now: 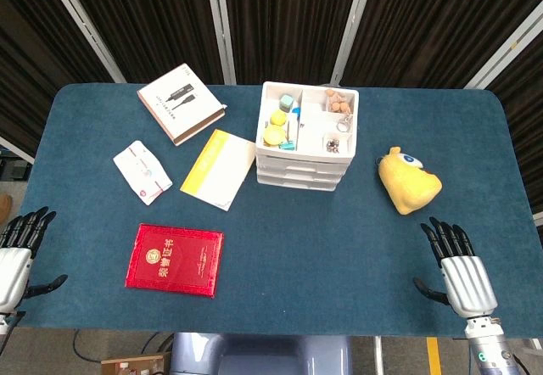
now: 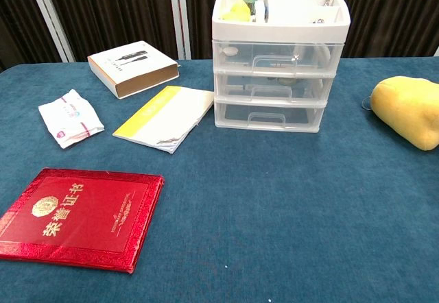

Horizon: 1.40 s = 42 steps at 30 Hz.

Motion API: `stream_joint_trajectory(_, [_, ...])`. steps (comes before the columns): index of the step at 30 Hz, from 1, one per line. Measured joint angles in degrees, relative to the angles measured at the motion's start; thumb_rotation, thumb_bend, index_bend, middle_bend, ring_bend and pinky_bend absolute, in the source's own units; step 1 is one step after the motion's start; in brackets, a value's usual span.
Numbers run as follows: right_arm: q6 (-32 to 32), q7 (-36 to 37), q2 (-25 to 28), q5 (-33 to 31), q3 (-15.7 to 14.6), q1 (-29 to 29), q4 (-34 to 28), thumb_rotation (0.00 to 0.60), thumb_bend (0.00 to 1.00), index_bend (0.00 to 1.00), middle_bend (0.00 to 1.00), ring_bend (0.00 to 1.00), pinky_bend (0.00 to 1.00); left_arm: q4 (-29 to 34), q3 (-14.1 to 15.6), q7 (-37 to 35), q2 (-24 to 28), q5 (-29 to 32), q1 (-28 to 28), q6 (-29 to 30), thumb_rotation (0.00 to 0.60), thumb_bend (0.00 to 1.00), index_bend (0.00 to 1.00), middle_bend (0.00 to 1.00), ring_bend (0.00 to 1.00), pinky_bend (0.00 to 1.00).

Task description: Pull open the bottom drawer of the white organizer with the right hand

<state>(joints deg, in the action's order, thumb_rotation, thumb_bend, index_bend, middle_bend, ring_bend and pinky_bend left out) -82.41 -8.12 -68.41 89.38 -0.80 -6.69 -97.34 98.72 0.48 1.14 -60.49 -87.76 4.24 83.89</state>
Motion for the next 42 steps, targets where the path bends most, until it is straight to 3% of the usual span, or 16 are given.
stream_joint_trajectory(7, [0.19,0.12,0.02,0.41,-0.05,0.01,-0.39,0.6,0.3,0.0,0.0,0.0,0.05,0.07,0.1,-0.03,0.08,-0.25,-0.08,0.14,0.6,0.01,0.0,0.0,0.0,0.0])
stream_joint_trajectory(9, [0.13,0.59,-0.02,0.64,-0.09,0.03,-0.7,0.6,0.32,0.0,0.01,0.03,0.17,0.02,0.11,-0.04,0.05,-0.48,-0.12,0.32,0.6,0.01,0.0,0.0,0.0,0.0])
stream_joint_trajectory(10, [0.12,1.18,-0.01,0.76,-0.1,0.02,-1.22,0.6,0.33,0.0,0.08,0.1,0.33,-0.02,0.16,-0.05,0.02,-0.58,-0.16,0.37,0.6,0.01,0.0,0.0,0.0,0.0])
stream_joint_trajectory(11, [0.12,1.73,0.01,0.84,-0.09,0.0,-1.78,0.6,0.34,0.0,0.14,0.17,0.43,-0.03,0.21,-0.1,0.01,-0.61,-0.17,0.36,0.6,0.01,0.0,0.0,0.0,0.0])
stream_joint_trajectory(13, [0.2,2.92,0.04,0.87,0.04,-0.11,-3.28,0.6,0.37,0.0,0.4,0.45,0.68,-0.02,0.21,-0.29,0.0,-0.59,-0.13,0.22,0.6,0.01,0.0,0.0,0.0,0.0])
stream_joint_trajectory(17, [2.23,6.6,0.18,-1.01,0.87,-1.07,-8.77,0.6,0.54,0.0,0.69,0.73,0.86,-0.05,0.21,-0.83,0.0,-0.57,0.11,-0.26,0.6,0.01,0.0,0.0,0.0,0.0])
stream_joint_trajectory(23, [11.73,14.63,-0.08,-11.9,3.73,-4.96,-18.25,0.6,0.73,0.0,0.79,0.8,0.91,0.1,0.46,-1.77,0.26,-1.16,0.24,-0.45,0.6,0.01,0.0,0.0,0.0,0.0])
stream_joint_trajectory(29, [21.01,17.66,-3.4,-27.35,7.94,-11.24,-22.95,0.6,0.78,0.0,0.79,0.81,0.91,0.36,0.62,-3.59,0.85,-1.44,0.2,-0.38,0.6,0.01,0.0,0.0,0.0,0.0])
stream_joint_trajectory(36, [24.79,17.18,-12.74,-43.98,13.73,-19.16,-20.99,0.6,0.79,0.0,0.79,0.81,0.91,0.78,0.81,-5.67,1.75,-1.38,0.28,-0.83,0.6,0.01,0.0,0.0,0.0,0.0])
stream_joint_trajectory(42, [26.54,16.67,-20.96,-55.9,19.39,-25.9,-14.06,0.6,0.79,0.0,0.79,0.81,0.91,0.76,0.79,-6.58,2.18,-1.34,0.64,-1.43,0.6,0.01,0.0,0.0,0.0,0.0])
